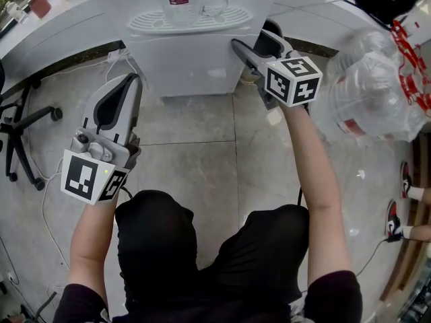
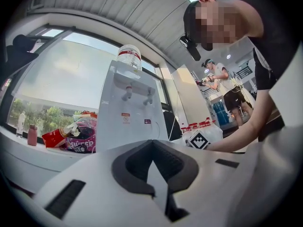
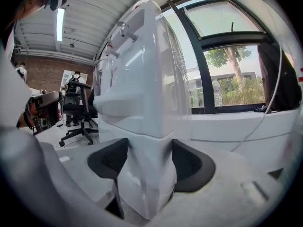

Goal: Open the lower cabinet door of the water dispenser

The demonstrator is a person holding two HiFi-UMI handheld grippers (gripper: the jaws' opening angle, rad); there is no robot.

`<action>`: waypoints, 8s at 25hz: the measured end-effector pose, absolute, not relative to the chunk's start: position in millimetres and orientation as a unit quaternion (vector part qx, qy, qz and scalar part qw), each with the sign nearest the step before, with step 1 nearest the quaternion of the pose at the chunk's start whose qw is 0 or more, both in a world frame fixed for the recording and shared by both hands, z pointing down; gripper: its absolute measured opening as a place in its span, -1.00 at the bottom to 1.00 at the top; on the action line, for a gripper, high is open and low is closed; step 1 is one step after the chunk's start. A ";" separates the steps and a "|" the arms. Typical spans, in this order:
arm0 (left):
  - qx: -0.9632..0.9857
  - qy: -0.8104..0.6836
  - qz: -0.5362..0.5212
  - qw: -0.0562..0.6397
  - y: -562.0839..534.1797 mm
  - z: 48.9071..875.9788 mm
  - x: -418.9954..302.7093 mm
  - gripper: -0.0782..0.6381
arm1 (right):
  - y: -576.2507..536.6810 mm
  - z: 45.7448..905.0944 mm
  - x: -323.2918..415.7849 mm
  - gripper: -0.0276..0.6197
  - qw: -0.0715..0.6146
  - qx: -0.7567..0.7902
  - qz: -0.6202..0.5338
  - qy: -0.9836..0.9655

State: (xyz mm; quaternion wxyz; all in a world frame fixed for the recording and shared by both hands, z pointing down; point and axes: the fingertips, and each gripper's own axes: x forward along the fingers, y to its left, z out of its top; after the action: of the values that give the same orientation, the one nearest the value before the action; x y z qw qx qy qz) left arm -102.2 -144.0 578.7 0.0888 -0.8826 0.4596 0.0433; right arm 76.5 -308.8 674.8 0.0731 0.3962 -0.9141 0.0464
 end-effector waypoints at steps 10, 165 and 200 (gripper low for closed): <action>-0.888 0.448 0.049 0.093 -139.6 576.0 -91.8 -0.76 | -277.6 677.2 82.5 -0.10 0.089 0.395 0.042 -0.913; -0.872 0.489 -0.018 -0.001 -157.5 198.7 -77.6 -0.76 | -162.1 257.7 57.1 -0.90 0.085 0.422 0.091 -0.898; -0.862 0.497 0.029 0.097 -121.7 -75.8 -90.7 -0.76 | -114.5 -19.1 128.3 -0.90 -0.011 0.499 0.003 -0.866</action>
State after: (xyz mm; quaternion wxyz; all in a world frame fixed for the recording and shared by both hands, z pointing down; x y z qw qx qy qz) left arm -90.7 -121.7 -75.8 0.0967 -0.8618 0.4972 0.0288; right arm 128.3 -114.5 -19.1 -0.0115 0.4992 -0.8664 0.0031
